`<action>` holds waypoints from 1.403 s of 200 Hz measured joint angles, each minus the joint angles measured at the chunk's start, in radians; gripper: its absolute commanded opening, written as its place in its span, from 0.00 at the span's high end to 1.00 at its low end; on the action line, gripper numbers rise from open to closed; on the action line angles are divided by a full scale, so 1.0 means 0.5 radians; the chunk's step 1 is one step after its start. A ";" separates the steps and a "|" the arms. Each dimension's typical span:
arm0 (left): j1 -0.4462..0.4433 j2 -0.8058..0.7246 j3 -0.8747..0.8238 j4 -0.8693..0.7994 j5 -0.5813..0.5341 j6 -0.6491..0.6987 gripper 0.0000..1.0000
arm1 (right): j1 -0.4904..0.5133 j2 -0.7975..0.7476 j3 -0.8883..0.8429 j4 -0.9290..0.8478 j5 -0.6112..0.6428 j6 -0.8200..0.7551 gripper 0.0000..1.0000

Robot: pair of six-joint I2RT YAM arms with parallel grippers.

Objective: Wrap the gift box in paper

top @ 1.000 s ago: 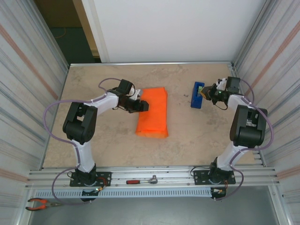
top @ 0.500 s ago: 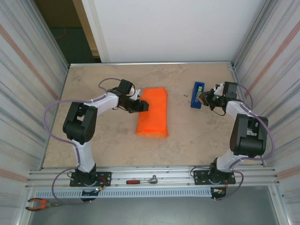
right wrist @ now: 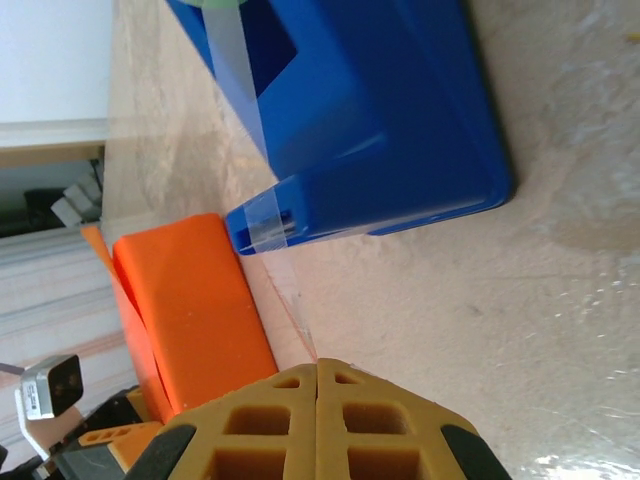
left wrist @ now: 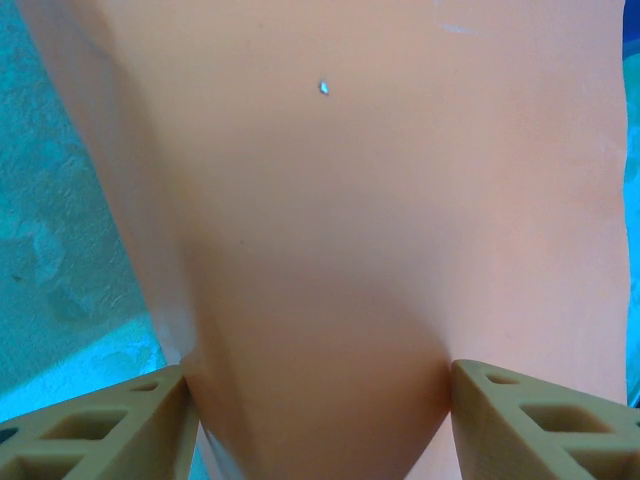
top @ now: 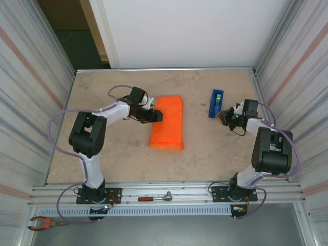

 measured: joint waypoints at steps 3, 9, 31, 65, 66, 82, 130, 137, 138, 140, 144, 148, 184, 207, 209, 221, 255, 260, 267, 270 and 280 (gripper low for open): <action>-0.002 0.001 0.002 0.005 -0.002 0.001 0.36 | -0.002 0.003 -0.002 0.001 0.001 0.000 1.00; -0.009 0.004 0.004 0.013 -0.005 0.002 0.36 | -0.008 0.011 -0.004 0.009 -0.001 0.000 1.00; -0.026 0.012 0.008 0.045 -0.009 0.007 0.36 | -0.008 0.085 -0.005 0.059 -0.007 0.002 1.00; -0.027 0.012 0.008 0.050 -0.009 0.007 0.36 | -0.007 0.241 0.000 0.233 -0.031 0.042 1.00; -0.027 0.012 0.008 0.050 -0.009 0.007 0.36 | -0.007 0.243 0.001 0.237 -0.031 0.043 1.00; -0.027 0.012 0.008 0.050 -0.009 0.007 0.36 | 0.004 0.289 0.007 0.307 -0.037 0.071 1.00; -0.027 0.014 0.008 0.050 -0.008 0.007 0.36 | 0.130 0.402 0.049 0.379 -0.054 0.162 1.00; -0.027 0.014 0.008 0.050 -0.008 0.007 0.36 | 0.152 0.415 0.049 0.369 -0.055 0.168 1.00; -0.027 0.014 0.008 0.051 -0.008 0.007 0.36 | 0.156 0.417 0.049 0.367 -0.055 0.169 1.00; -0.027 0.014 0.008 0.050 -0.008 0.007 0.36 | 0.160 0.418 0.049 0.364 -0.055 0.172 1.00; -0.027 0.014 0.008 0.050 -0.008 0.008 0.36 | 0.171 0.422 0.049 0.355 -0.058 0.174 1.00; -0.027 0.014 0.008 0.050 -0.008 0.007 0.36 | 0.180 0.423 0.049 0.349 -0.060 0.177 1.00; -0.027 0.014 0.008 0.050 -0.008 0.007 0.36 | 0.226 0.333 0.056 0.257 -0.074 0.185 1.00; -0.027 0.014 0.008 0.050 -0.008 0.007 0.36 | 0.319 0.224 0.159 0.075 -0.089 0.102 1.00; -0.027 0.014 0.008 0.050 -0.008 0.008 0.36 | 0.328 0.218 0.174 0.060 -0.091 0.095 1.00; -0.027 0.014 0.008 0.050 -0.008 0.008 0.36 | 0.396 0.191 0.270 -0.022 -0.121 0.039 1.00; -0.027 0.014 0.008 0.050 -0.008 0.007 0.36 | 0.603 0.179 0.550 -0.296 -0.188 -0.163 1.00; -0.027 0.014 0.008 0.050 -0.008 0.007 0.36 | 0.636 0.187 0.594 -0.351 -0.191 -0.201 1.00; -0.027 0.014 0.008 0.050 -0.008 0.008 0.36 | 0.681 0.205 0.661 -0.424 -0.195 -0.252 1.00; -0.027 0.014 0.008 0.050 -0.008 0.008 0.36 | 0.703 0.219 0.695 -0.457 -0.195 -0.282 1.00; -0.027 0.014 0.008 0.050 -0.008 0.008 0.36 | 0.764 0.260 0.788 -0.553 -0.194 -0.354 1.00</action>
